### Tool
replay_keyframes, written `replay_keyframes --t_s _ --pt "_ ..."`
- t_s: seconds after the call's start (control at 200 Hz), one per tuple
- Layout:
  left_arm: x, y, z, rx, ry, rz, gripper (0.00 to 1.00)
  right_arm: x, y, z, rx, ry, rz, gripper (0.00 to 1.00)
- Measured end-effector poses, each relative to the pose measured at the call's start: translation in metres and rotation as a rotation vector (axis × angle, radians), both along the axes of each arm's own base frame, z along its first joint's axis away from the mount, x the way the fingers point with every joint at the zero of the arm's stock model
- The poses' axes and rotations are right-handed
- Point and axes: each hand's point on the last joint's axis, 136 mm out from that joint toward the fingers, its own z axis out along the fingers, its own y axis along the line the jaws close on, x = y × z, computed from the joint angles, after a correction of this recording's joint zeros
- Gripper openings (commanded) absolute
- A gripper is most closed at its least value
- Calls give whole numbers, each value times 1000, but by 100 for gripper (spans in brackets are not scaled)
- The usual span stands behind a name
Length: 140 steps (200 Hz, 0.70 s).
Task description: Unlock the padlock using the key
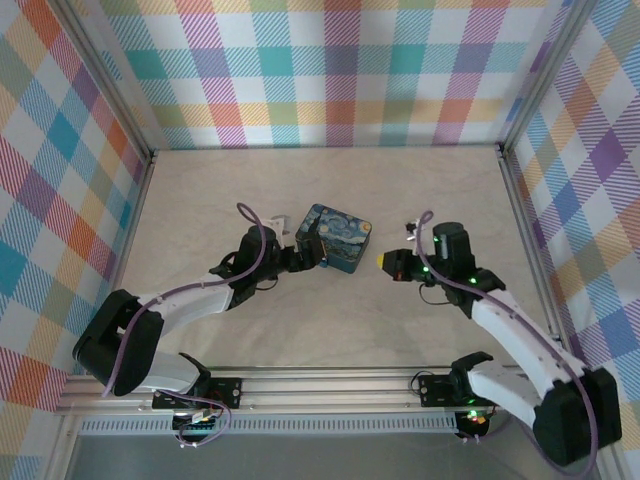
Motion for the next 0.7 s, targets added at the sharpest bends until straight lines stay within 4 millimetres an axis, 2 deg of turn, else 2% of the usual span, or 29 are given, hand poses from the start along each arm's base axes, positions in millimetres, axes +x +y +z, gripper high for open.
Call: replay_keyframes --t_s 0.195,0.43,0.7 --pt "2 -6 6 -19 -49 -34 93 31 23 -20 -10 34 29 0" --pt "2 -7 3 8 -75 -55 93 67 46 -27 -8 32 47 0" --pt "2 -7 -6 46 -80 -74 88 83 62 -52 -54 82 69 0"
